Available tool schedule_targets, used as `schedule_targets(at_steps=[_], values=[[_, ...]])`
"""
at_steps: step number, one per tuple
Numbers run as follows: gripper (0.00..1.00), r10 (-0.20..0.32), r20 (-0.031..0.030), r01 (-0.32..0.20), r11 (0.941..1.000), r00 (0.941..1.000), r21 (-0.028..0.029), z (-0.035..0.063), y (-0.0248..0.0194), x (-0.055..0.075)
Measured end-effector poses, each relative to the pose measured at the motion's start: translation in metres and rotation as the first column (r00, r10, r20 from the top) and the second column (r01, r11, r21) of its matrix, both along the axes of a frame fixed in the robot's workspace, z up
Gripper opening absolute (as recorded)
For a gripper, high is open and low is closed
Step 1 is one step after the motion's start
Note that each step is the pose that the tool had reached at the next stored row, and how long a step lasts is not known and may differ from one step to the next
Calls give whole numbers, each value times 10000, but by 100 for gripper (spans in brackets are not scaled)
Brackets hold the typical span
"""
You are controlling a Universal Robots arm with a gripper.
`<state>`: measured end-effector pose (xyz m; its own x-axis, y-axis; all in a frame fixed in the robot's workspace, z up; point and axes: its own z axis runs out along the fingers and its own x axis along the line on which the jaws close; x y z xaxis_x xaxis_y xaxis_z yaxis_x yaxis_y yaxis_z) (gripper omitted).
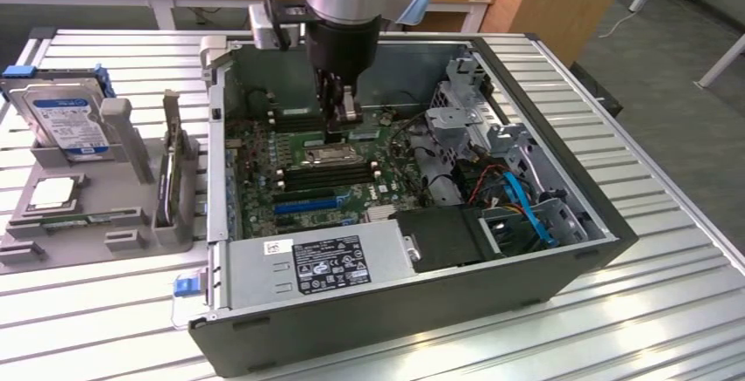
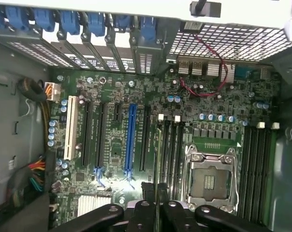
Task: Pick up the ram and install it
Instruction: 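Insert the ram into the slot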
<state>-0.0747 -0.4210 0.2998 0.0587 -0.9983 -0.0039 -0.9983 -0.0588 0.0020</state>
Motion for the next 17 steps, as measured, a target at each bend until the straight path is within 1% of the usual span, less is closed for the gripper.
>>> schedule_targets(at_steps=[6,12,14,17], values=[[13,-36,-1,36,10000,10000,-1,-109,1,0],[13,-104,1,104,9999,9999,-2,-217,15,-1],[13,-137,-1,137,9999,9999,-6,-254,53,0],[13,-176,0,176,9998,9998,-5,-308,123,0]])
